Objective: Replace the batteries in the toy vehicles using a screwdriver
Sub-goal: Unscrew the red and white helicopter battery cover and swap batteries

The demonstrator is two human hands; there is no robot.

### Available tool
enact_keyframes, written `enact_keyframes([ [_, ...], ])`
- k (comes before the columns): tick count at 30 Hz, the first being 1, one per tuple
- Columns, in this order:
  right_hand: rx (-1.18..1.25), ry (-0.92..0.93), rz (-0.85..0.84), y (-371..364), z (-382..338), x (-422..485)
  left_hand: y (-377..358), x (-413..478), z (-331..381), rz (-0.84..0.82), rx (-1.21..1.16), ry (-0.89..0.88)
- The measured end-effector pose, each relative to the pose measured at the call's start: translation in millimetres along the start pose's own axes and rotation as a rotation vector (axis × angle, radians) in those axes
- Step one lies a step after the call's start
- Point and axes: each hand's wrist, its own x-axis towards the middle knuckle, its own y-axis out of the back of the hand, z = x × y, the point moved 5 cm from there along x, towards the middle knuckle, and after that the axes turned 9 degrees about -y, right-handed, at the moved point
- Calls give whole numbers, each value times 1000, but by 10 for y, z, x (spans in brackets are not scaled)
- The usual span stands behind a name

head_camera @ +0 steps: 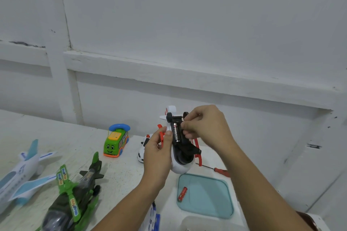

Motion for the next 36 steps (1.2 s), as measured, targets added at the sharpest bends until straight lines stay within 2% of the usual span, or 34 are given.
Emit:
enact_keyframes([
  [3,232,-12,18,171,118,76,59,16,-47,18,1,38],
  [5,280,-62,66,225,313,173,97,35,-80,28,5,71],
  [8,55,-213,46,40,798,285,144,50,-121,30,22,79],
  [11,-304,-364,-213,-384,1309,279,162,56,-152,27,26,81],
  [13,-469,-422,-308,-615,1523,202,162,56,-156,21,31,78],
  [22,-630,-498,-316,-1051,1978,120,175,26,-163,14,29,85],
  [24,-509,-549,-316,-1002,1998,113,177,9,-138,12,31,78],
  [26,-272,-574,-293,-879,1946,119,182,-9,-116,1,41,66],
  [30,271,-483,-65,-355,1557,231,183,-37,-93,-7,58,36],
  [34,383,-260,145,244,814,100,138,-60,-109,-4,31,39],
  [36,359,-129,150,383,469,-61,110,-71,-116,-6,32,37],
])
